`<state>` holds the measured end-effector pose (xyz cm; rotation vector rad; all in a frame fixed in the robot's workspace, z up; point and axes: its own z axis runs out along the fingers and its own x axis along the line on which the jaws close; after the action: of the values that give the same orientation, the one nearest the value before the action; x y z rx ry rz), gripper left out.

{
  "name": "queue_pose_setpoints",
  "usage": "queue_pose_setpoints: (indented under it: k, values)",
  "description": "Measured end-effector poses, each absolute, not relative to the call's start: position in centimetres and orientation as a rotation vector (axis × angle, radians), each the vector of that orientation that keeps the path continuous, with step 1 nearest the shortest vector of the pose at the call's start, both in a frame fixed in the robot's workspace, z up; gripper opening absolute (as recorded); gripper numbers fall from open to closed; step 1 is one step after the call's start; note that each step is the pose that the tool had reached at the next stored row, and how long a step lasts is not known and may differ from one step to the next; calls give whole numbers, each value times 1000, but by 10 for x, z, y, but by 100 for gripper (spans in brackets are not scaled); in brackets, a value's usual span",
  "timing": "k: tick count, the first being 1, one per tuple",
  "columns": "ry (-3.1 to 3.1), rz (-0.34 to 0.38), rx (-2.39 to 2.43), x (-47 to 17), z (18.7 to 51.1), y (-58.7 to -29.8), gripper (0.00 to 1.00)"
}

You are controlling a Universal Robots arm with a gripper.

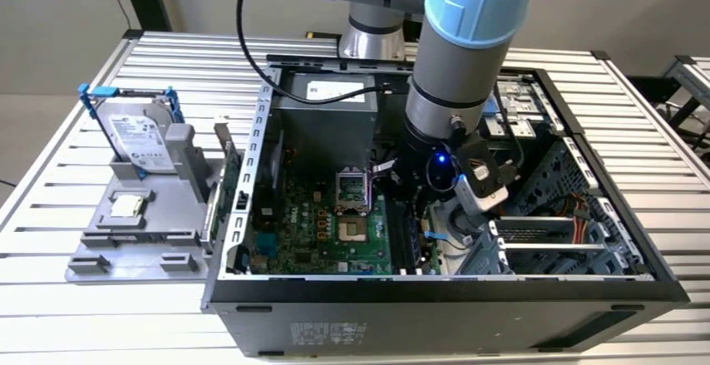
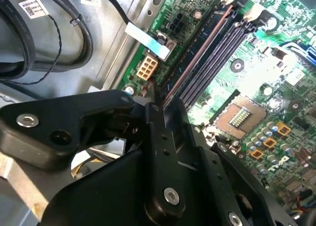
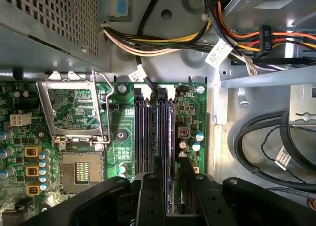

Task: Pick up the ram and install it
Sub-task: 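Insert the ram into the slot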

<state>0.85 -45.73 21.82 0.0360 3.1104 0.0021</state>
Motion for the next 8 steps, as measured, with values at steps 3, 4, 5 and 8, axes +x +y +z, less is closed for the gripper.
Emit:
queue_pose_setpoints:
  k: [3,4,5,8]
  values:
    - [3113,2,45,8,227,-457,100]
    - [3114,2,48,8,230,-457,100]
    - [3115,2,50,8,233,-457,100]
    - [3117,2,51,8,241,-457,100]
